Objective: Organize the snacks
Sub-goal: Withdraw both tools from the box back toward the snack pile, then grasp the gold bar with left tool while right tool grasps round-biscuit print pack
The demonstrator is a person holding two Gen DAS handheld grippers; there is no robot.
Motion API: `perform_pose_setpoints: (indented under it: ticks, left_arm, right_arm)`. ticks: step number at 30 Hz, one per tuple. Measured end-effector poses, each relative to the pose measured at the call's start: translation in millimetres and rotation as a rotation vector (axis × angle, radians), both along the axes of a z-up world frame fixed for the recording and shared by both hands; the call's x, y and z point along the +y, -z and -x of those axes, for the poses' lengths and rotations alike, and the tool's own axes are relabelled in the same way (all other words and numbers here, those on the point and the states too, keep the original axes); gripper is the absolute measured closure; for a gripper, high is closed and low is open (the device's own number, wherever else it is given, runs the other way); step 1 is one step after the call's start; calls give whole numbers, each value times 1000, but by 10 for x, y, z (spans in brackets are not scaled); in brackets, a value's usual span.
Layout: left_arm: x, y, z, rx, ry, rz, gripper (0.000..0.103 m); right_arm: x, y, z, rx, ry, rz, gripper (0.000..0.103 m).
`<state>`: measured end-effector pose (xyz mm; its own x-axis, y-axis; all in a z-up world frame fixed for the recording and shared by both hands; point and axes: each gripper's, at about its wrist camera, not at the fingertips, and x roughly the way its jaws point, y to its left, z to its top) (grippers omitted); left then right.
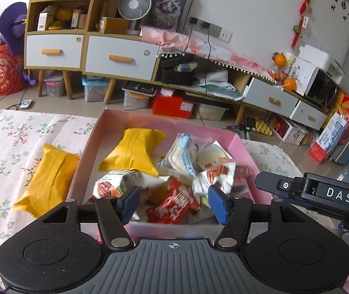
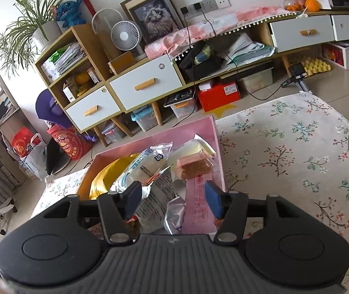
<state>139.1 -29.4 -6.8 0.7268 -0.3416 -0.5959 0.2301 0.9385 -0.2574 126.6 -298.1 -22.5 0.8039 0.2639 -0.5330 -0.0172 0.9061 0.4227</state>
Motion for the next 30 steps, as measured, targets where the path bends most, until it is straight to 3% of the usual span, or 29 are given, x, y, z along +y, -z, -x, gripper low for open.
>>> perform_pose_setpoints:
  ticks: [3, 16, 23, 30]
  left_arm:
    - [-1, -62, 94, 1, 2, -34, 27]
    - [158, -177, 531, 102, -6, -185, 11]
    - [270, 65, 729, 213, -2, -155, 9]
    - [246, 243, 863, 212, 34, -221, 9]
  right_arm:
    - [-2, -25, 49, 3, -17, 29, 38]
    - [5, -138, 352, 6, -107, 207, 9]
    - [100, -110, 483, 34, -146, 268, 3]
    - [282, 64, 572, 88, -210, 373, 2]
